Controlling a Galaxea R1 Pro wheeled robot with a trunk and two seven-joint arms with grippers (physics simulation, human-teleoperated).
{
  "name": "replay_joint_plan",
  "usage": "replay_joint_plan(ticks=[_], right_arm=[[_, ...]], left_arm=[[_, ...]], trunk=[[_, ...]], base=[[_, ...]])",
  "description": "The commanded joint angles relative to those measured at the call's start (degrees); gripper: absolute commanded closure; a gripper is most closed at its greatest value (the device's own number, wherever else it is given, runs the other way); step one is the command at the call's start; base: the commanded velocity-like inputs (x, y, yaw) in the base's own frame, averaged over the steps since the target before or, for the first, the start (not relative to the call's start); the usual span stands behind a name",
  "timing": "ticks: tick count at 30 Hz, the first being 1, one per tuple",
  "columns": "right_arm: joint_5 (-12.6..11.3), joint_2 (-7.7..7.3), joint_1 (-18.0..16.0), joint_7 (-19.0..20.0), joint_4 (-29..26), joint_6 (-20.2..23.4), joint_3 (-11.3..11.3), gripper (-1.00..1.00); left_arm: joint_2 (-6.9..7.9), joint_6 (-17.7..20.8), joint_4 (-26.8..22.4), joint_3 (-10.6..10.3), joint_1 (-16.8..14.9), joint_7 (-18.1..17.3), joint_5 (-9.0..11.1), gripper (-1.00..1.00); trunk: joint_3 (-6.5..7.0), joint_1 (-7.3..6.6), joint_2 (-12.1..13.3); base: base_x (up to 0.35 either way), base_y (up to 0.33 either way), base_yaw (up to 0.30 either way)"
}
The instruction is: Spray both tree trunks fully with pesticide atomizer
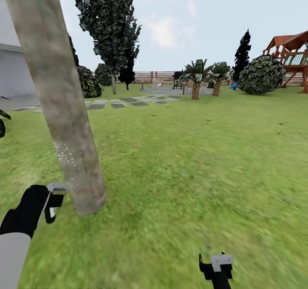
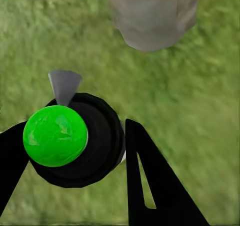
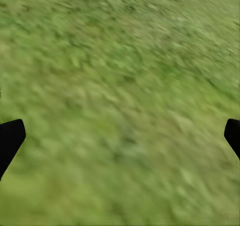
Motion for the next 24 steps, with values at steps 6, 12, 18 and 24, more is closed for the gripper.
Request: replay_joint_plan(ticks=[6, 12, 18, 24], right_arm=[[0.6, 0.01, 0.0, -0.6, 0.0, 0.0, 0.0, -1.00], [0.6, 0.01, 0.0, -0.6, 0.0, 0.0, 0.0, -1.00], [0.6, 0.01, 0.0, -0.6, 0.0, 0.1, 0.0, -1.00], [0.6, 0.07, 0.0, -0.6, 0.1, 0.1, 0.0, -1.00]], left_arm=[[-0.24, 0.1, -0.1, 2.8, 1.4, -0.7, -0.4, 1.00], [-0.63, 0.1, 0.0, 2.8, 1.8, -0.7, -0.2, 1.00], [-0.95, -3.6, 0.4, 2.9, 5.4, -0.6, -0.2, 1.00], [-1.15, -5.7, 2.3, 3.5, 8.4, -0.6, -0.2, 1.00]], trunk=[[-0.06, 0.00, 0.0], [-0.06, 0.00, 0.0], [-0.06, 0.00, 0.0], [-0.06, 0.00, 0.0]], base=[[0.269, -0.153, 0.142], [0.223, -0.194, 0.005], [0.121, -0.203, 0.106], [0.007, -0.013, 0.270]])
